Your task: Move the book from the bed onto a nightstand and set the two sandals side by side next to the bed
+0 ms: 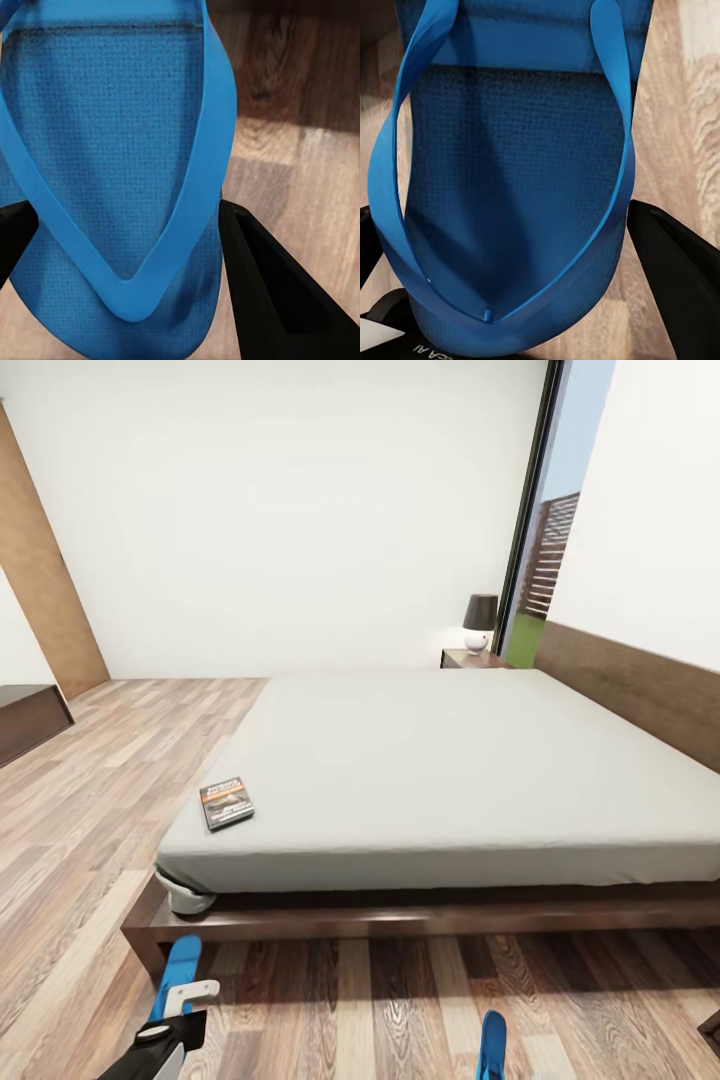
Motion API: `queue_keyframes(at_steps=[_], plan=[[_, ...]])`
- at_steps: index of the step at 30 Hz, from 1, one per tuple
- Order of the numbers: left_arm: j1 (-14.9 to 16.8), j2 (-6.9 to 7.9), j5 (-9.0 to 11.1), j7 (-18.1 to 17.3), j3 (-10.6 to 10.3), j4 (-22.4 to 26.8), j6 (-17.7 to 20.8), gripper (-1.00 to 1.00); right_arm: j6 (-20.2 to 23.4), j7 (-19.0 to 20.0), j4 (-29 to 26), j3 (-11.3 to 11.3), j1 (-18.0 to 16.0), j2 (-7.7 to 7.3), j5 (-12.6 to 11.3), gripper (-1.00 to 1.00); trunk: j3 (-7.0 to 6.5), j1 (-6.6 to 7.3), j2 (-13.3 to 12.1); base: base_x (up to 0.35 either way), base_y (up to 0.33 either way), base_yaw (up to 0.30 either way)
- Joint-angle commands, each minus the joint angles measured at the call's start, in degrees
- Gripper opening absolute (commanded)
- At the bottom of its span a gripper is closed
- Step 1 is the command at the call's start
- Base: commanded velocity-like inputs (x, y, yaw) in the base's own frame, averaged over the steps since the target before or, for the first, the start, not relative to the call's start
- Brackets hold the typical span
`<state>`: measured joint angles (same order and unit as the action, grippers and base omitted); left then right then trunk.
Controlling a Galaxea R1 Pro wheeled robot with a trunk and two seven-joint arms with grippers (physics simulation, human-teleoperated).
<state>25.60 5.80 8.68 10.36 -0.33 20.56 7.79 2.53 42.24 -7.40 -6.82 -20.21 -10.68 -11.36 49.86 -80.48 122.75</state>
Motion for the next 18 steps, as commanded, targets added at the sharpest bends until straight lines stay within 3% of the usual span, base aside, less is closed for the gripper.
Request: queue_keyframes(at_steps=[1,4,6,9,11,12,16,18], plan=[[-0.01,-0.03,0.35,0.1,-0.05,0.13,0.36,-1.0,0.28,0.28,0.02,-0.46,-0.02,-0.01,-0.07,-1.0,0.24,-0.22,0.44,0.0,0.0,0.0],[-0.01,-0.38,0.37,0.04,-0.09,-0.1,0.34,-1.0,0.39,0.64,-0.06,-0.63,-0.05,-0.3,-0.07,-1.0,0.77,-0.87,1.64,0.0,0.0,0.0],[-0.02,-0.66,0.35,0.02,-0.1,-0.74,0.31,-1.0,0.95,0.93,-0.58,-0.85,-0.07,-1.76,-0.13,-1.0,1.13,-1.31,2.44,0.0,0.0,0.0],[-0.02,-0.83,0.36,-0.05,-0.11,-1.12,0.3,-1.0,4.04,1.17,-1.46,-1.14,-0.1,-5.53,-0.28,-1.0,1.67,-1.97,3.65,0.0,0.0,0.0],[-0.02,-0.86,0.37,-0.07,-0.11,-1.18,0.25,-1.0,9.13,2.67,-3.81,-1.3,-0.15,-7.33,-0.39,-1.0,2.03,-2.41,4.45,0.0,0.0,0.0],[-0.02,-0.87,0.37,-0.07,-0.11,-1.2,0.24,-1.0,14.09,5.97,-7.25,-1.39,-0.16,-8.48,-0.82,-1.0,2.21,-2.63,4.85,0.0,0.0,0.0],[-0.01,-0.88,0.37,-0.14,-0.11,-1.22,0.29,-1.0,27.39,19.88,-16.24,-1.56,-0.18,-10.32,-4.98,-1.0,2.93,-3.51,6.45,0.0,0.0,0.0],[-0.02,-1.36,0.37,-0.16,-0.11,-1.22,0.3,-1.0,31.58,23.84,-20.53,-2.28,-0.18,-11.01,-7.42,-1.0,3.29,-3.95,7.26,0.0,0.0,0.0]])
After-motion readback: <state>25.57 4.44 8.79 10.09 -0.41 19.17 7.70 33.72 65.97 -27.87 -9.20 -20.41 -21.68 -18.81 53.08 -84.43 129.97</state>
